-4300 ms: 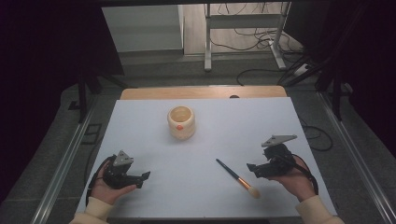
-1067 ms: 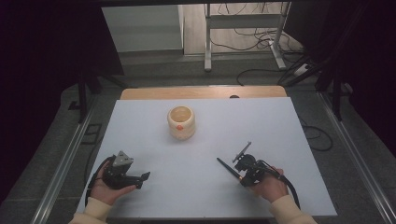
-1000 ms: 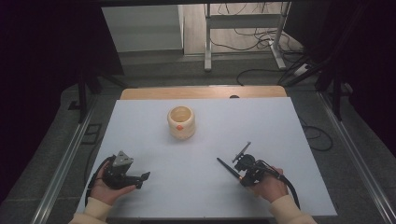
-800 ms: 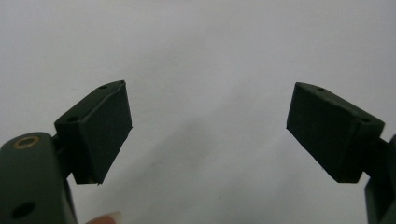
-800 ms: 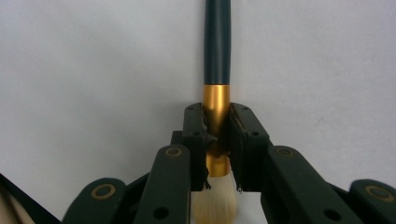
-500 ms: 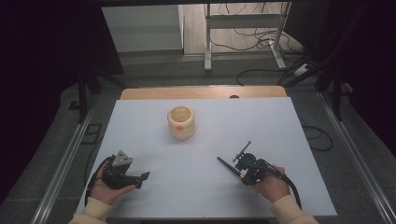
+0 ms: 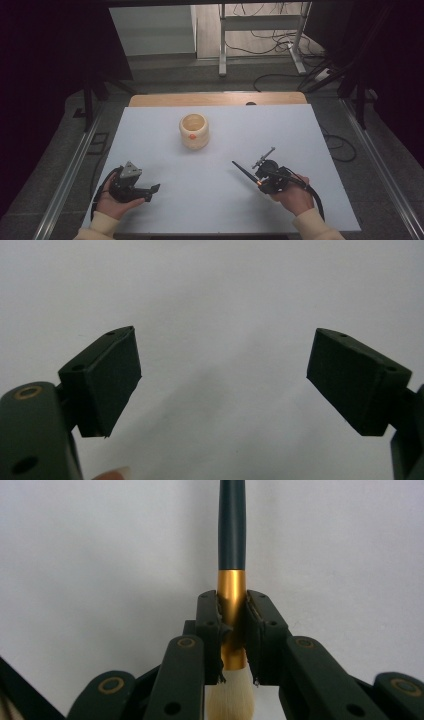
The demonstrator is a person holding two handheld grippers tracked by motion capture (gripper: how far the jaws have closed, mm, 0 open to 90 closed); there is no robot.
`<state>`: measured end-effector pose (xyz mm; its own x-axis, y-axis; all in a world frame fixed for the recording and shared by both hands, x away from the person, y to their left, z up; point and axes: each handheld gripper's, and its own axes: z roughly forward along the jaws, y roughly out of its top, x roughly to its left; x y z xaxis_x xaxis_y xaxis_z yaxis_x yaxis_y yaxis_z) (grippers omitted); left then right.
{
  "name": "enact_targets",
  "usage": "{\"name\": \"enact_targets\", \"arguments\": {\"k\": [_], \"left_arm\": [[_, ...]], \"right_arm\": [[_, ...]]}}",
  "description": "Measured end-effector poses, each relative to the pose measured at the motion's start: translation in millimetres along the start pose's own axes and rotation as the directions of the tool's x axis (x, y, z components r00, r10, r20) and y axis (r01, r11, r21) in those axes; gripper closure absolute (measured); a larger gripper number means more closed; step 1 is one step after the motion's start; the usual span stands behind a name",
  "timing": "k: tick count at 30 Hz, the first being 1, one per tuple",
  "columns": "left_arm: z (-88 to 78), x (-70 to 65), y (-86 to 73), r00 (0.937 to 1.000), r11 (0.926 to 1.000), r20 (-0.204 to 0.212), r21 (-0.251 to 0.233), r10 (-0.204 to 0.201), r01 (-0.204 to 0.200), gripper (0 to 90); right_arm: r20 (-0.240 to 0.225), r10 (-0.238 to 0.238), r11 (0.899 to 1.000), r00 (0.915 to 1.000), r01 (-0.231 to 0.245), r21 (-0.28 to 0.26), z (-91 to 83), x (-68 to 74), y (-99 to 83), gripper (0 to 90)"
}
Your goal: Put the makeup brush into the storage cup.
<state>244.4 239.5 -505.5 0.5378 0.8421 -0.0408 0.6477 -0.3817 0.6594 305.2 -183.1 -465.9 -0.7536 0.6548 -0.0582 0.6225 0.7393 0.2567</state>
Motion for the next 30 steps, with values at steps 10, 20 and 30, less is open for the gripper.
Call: {"name": "enact_targets", "arguments": {"k": [10, 20, 30], "left_arm": [[-0.3, -1.1, 1.7, 0.9999, 0.9999, -0.007, -0.006, 0.009, -0.009, 14.6], [-0.4, -3.0, 2.4, 0.9999, 0.9998, -0.010, -0.017, 0.006, -0.006, 14.7], [0.1, -2.8, 2.5, 0.9999, 0.9998, -0.013, -0.018, 0.005, -0.005, 14.7]], "right_arm": [[-0.008, -0.033, 0.998, 0.9994, 0.032, -0.054, -13.1, 2.8, 5.9, 77.9], [0.008, -0.055, 0.992, 0.9984, 0.056, -0.112, -28.0, 3.9, 16.0, 77.9], [0.001, -0.081, 0.987, 0.9967, 0.081, -0.137, -37.4, 4.9, 28.3, 77.9]]}}
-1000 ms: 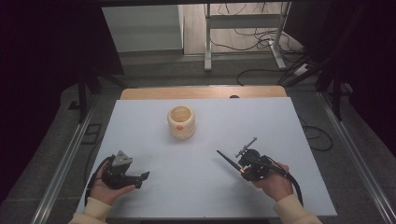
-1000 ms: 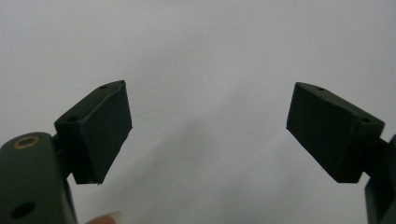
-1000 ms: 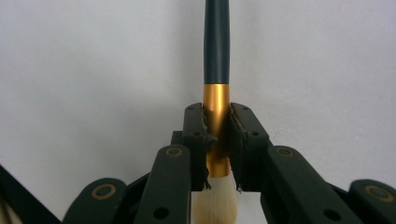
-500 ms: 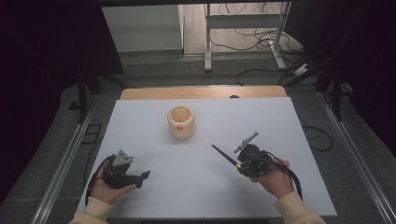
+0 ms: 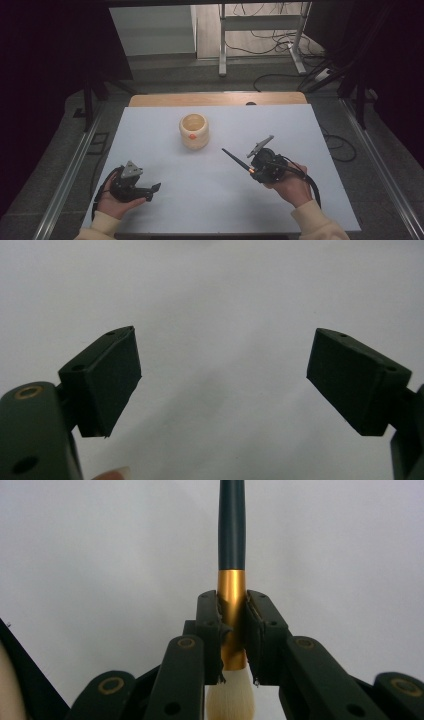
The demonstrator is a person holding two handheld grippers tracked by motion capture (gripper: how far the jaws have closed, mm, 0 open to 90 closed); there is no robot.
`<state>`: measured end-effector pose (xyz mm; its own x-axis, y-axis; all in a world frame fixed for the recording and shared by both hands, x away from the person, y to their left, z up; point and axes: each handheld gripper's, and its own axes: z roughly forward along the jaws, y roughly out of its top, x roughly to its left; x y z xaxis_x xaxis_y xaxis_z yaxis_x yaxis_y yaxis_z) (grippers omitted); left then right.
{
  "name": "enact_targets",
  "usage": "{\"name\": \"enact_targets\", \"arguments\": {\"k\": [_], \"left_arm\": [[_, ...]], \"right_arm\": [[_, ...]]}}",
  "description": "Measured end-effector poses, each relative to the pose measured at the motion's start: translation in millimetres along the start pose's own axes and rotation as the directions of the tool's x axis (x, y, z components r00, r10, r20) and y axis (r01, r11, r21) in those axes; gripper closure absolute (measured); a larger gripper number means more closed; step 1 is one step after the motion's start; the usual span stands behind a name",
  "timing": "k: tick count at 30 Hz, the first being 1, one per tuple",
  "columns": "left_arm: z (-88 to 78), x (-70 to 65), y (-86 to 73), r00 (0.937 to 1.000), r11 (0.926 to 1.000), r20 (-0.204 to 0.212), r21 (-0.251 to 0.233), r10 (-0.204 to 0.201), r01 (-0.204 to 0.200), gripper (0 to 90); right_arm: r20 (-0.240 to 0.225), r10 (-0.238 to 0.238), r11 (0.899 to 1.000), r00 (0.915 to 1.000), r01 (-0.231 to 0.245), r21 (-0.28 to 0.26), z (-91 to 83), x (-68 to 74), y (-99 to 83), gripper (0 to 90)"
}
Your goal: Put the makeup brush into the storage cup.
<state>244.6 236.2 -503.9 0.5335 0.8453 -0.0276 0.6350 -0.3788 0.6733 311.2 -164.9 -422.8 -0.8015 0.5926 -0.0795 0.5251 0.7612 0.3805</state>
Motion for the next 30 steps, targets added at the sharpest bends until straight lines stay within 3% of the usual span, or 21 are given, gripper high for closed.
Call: {"name": "enact_targets", "arguments": {"k": [30], "left_arm": [[0.0, 0.5, 0.3, 1.0000, 1.0000, -0.004, 0.000, 0.003, -0.003, 14.7]], "right_arm": [[-0.048, -0.091, 0.996, 0.9947, 0.092, 0.012, 8.1, 11.1, 34.6, 77.9]]}}
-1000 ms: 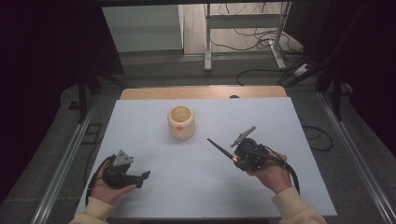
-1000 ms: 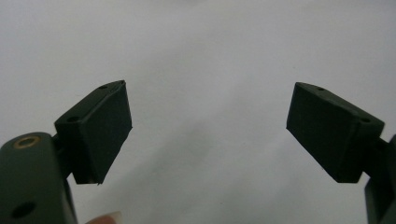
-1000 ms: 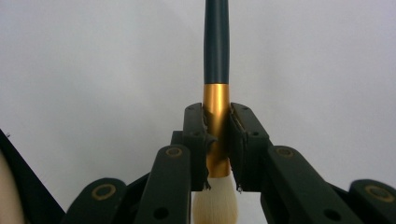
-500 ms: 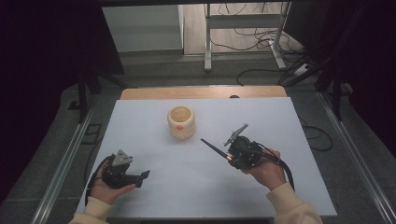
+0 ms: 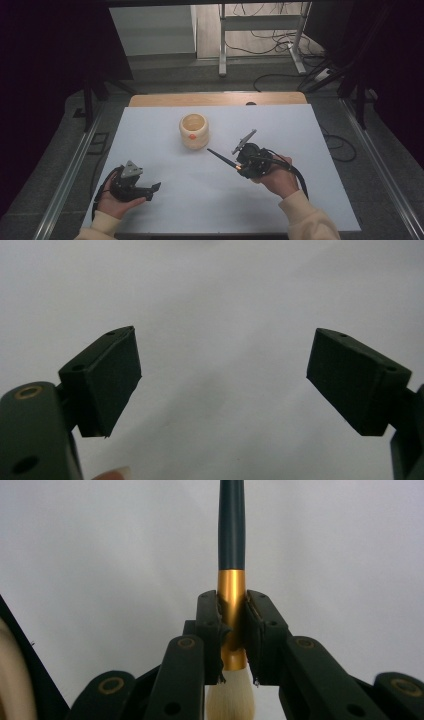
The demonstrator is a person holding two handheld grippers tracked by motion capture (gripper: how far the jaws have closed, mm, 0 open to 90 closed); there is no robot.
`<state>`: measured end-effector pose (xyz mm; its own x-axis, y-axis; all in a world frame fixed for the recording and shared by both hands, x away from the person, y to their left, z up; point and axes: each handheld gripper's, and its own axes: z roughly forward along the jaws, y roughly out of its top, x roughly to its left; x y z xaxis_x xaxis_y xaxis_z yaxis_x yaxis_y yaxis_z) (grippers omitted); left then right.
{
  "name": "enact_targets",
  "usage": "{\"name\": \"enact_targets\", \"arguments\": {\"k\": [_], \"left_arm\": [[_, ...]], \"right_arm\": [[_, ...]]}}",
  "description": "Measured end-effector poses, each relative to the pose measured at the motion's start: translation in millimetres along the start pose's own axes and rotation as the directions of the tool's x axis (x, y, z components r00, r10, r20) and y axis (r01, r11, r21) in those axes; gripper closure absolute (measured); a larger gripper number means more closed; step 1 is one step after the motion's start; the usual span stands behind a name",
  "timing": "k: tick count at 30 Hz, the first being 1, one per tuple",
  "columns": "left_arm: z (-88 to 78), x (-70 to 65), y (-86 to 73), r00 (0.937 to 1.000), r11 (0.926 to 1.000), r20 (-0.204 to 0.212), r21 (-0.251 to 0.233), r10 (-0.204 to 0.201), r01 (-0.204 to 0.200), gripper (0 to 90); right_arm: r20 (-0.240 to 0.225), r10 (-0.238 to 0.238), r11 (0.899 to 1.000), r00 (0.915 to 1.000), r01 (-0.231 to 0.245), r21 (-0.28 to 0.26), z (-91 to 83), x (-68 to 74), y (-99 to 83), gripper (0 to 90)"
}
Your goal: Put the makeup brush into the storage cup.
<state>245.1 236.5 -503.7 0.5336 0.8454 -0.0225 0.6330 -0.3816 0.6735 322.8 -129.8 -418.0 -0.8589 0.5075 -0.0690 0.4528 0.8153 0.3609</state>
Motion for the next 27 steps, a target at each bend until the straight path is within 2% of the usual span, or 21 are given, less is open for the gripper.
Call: {"name": "enact_targets", "arguments": {"k": [14, 22, 23, 27], "left_arm": [[-1.3, -0.7, 2.7, 1.0000, 1.0000, 0.003, -0.008, 0.001, -0.001, 15.3], [-2.9, -6.6, 12.5, 0.9991, 0.9987, 0.003, -0.027, 0.043, -0.043, 16.5], [-2.4, -9.1, 17.0, 0.9979, 0.9974, 0.000, -0.030, 0.065, -0.065, 16.5], [0.4, -15.3, 26.5, 0.9953, 0.9946, 0.001, -0.038, 0.097, -0.097, 16.6]], "right_arm": [[-0.009, -0.014, 1.000, 0.9999, 0.014, -0.001, 2.0, 0.5, 2.8, 77.9], [-0.012, -0.025, 1.000, 0.9996, 0.025, -0.001, 4.1, 1.3, 2.2, 77.9], [-0.012, -0.027, 1.000, 0.9996, 0.027, -0.002, 4.2, 1.1, 2.1, 77.9], [-0.010, -0.026, 1.000, 0.9996, 0.026, -0.003, 3.6, 1.1, 2.2, 78.0]]}}
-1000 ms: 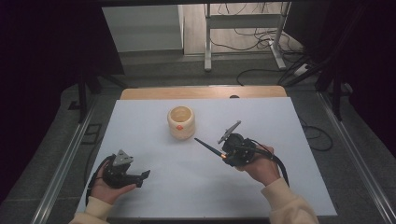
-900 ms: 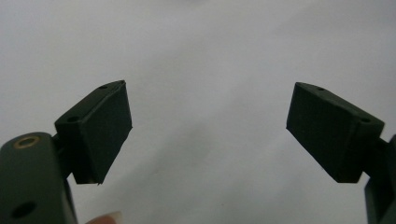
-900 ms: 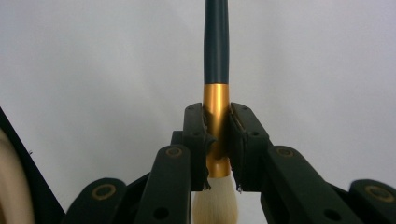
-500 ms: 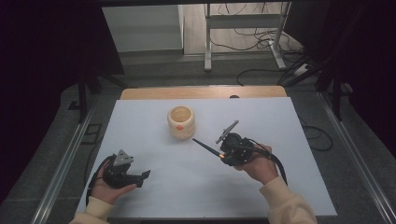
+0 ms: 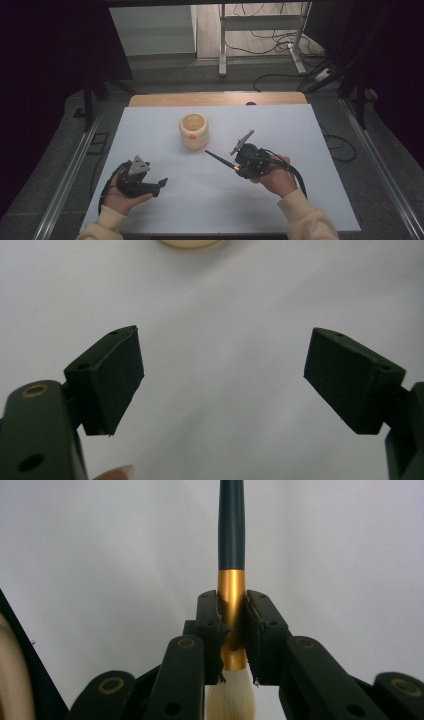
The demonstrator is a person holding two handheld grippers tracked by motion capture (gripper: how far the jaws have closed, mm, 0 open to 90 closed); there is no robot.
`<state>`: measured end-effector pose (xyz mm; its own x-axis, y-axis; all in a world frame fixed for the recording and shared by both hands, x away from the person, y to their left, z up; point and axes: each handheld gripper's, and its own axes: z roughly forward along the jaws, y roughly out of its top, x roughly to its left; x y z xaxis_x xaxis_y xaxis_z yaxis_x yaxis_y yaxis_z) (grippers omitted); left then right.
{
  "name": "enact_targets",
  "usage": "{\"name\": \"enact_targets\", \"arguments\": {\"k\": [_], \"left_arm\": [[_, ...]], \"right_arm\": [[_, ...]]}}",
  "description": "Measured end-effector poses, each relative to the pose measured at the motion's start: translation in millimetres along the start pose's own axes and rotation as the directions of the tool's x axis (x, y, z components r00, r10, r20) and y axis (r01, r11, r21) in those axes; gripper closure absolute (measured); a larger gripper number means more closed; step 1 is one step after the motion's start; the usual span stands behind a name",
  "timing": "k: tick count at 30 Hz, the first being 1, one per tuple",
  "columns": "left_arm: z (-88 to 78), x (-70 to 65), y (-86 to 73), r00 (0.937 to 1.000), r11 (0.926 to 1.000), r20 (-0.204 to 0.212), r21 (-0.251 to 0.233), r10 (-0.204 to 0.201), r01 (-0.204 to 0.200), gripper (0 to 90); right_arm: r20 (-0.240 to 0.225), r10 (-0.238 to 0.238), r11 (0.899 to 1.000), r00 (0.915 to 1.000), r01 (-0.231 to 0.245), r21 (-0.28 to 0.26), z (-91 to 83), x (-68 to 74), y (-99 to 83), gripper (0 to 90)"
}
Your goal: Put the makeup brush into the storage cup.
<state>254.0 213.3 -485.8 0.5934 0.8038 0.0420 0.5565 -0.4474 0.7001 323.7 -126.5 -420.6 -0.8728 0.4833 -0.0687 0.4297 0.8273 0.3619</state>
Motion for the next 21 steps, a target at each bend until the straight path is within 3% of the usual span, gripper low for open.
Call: {"name": "enact_targets", "arguments": {"k": [11, 12, 14, 15, 21], "left_arm": [[5.6, -15.6, 18.0, 0.9949, 0.9949, -0.006, -0.007, 0.101, -0.101, 16.7], [7.1, -19.8, 23.3, 0.9916, 0.9916, -0.008, -0.007, 0.129, -0.129, 16.7], [8.0, -22.1, 25.6, 0.9902, 0.9902, -0.012, -0.011, 0.139, -0.139, 16.7], [9.1, -26.1, 30.2, 0.9858, 0.9859, -0.012, -0.008, 0.167, -0.167, 16.7], [12.8, -33.4, 37.0, 0.9809, 0.9808, -0.004, -0.010, 0.195, -0.195, 16.7]], "right_arm": [[0.003, -0.004, 1.000, 1.0000, 0.004, -0.004, -1.4, -0.1, -0.9, 78.0], [0.000, -0.003, 1.000, 1.0000, 0.003, -0.003, -1.4, 0.4, -0.8, 77.9], [0.000, -0.004, 1.000, 1.0000, 0.004, -0.002, -1.3, 0.6, -0.8, 77.9], [-0.002, -0.004, 1.000, 1.0000, 0.004, 0.000, -1.2, 1.0, -0.7, 78.0], [-0.007, -0.012, 1.000, 0.9999, 0.012, 0.007, 0.1, 0.9, -1.0, 78.0]]}}
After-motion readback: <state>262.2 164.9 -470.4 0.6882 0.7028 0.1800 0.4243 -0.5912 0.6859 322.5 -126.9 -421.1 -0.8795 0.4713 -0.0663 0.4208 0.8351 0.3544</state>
